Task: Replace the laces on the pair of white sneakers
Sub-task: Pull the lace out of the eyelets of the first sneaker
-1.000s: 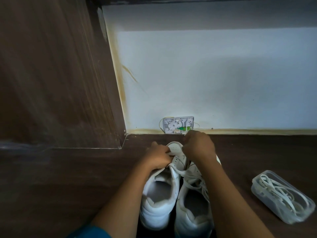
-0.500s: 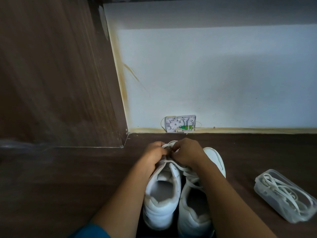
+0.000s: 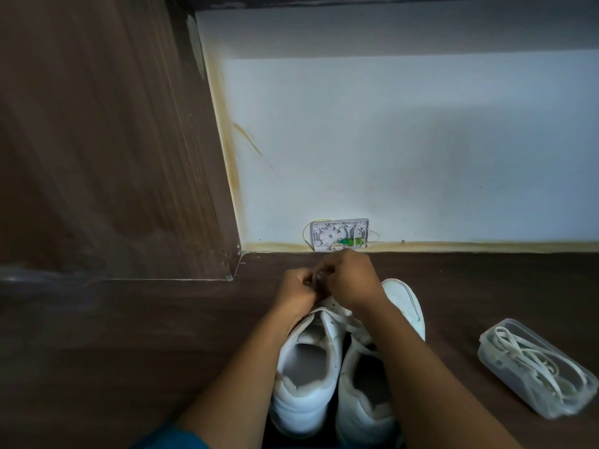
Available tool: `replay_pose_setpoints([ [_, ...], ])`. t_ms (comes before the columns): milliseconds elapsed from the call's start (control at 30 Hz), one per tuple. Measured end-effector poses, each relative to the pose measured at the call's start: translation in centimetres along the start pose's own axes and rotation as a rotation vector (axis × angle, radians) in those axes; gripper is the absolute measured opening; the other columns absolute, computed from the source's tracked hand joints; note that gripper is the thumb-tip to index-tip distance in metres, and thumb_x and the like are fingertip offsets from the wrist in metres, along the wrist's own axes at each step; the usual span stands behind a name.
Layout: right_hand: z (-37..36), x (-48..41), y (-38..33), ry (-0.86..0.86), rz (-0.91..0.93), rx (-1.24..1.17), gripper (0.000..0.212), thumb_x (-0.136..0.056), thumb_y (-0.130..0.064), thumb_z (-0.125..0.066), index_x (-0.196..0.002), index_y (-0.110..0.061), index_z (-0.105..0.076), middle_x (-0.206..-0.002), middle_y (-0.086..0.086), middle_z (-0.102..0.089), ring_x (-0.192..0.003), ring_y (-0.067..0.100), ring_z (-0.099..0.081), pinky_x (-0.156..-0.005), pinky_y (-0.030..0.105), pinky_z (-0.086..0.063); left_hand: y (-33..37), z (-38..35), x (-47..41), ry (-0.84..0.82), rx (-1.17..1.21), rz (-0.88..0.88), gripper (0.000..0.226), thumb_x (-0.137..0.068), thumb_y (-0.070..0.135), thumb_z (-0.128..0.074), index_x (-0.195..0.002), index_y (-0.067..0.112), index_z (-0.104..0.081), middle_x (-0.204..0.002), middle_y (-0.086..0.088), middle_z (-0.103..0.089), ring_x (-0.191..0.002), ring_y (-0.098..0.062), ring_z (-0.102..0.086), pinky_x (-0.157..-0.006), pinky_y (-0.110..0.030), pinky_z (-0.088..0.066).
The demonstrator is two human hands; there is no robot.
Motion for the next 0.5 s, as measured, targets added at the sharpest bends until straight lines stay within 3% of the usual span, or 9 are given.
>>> replay_pose_setpoints([
  [100,1.1,0.0,0.9,-0.017,-0.035,-0.010,0.024,-0.077,0.001,-0.060,-0.088,-0.016,-0.074,-0.091,0.003,-0.071,-0.089,0.016,-0.064,-0.071,0.019,-0.042,-0.6,0.2,-0.1,0.008,0.042,0.046,0.033,-0.082,-0.010,-0.061,-0.062,0.017,-0.061,-0.047,0.009,-0.059,-0.048,-0.004,-0.052,-0.051,-0.017,-0.043],
  [233,-0.3,0.3,2.0,-0.124,-0.071,0.164,0.011,-0.075,-0.015,-0.069,-0.084,-0.019,-0.074,-0.092,0.000,-0.072,-0.091,0.015,-0.064,-0.073,0.021,-0.045,-1.0,0.9,-0.5,0.045,0.136,0.104,0.030,-0.086,-0.010,-0.055,-0.067,0.013,-0.057,-0.046,0.007,-0.059,-0.046,-0.006,-0.054,-0.048,-0.018,-0.044],
  [400,-0.1,0.3,0.4,-0.028,0.023,0.117,0.013,-0.081,-0.012,-0.062,-0.078,-0.016,-0.073,-0.084,0.003,-0.072,-0.085,0.019,-0.064,-0.069,0.023,-0.044,-1.2,1.4,-0.1,0.067,0.291,0.154,0.027,-0.090,-0.006,-0.050,-0.071,0.012,-0.056,-0.057,0.000,-0.061,-0.053,-0.011,-0.054,-0.052,-0.021,-0.047],
  [500,1.5,0.4,-1.1,0.141,0.051,-0.116,0.024,-0.084,-0.011,-0.062,-0.062,-0.020,-0.062,-0.060,-0.007,-0.058,-0.064,0.011,-0.053,-0.055,0.012,-0.034,-0.9,1.4,0.2,0.052,0.314,0.159,0.029,-0.083,-0.015,-0.046,-0.077,0.011,-0.056,-0.062,-0.005,-0.061,-0.053,-0.014,-0.055,-0.046,-0.020,-0.045],
])
Point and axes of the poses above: each hand's wrist, its own x-axis away from the middle knuckle, its own z-axis out of the back of the hand, y = z × x, the point moved 9 cm from there along -x, towards the middle knuckle
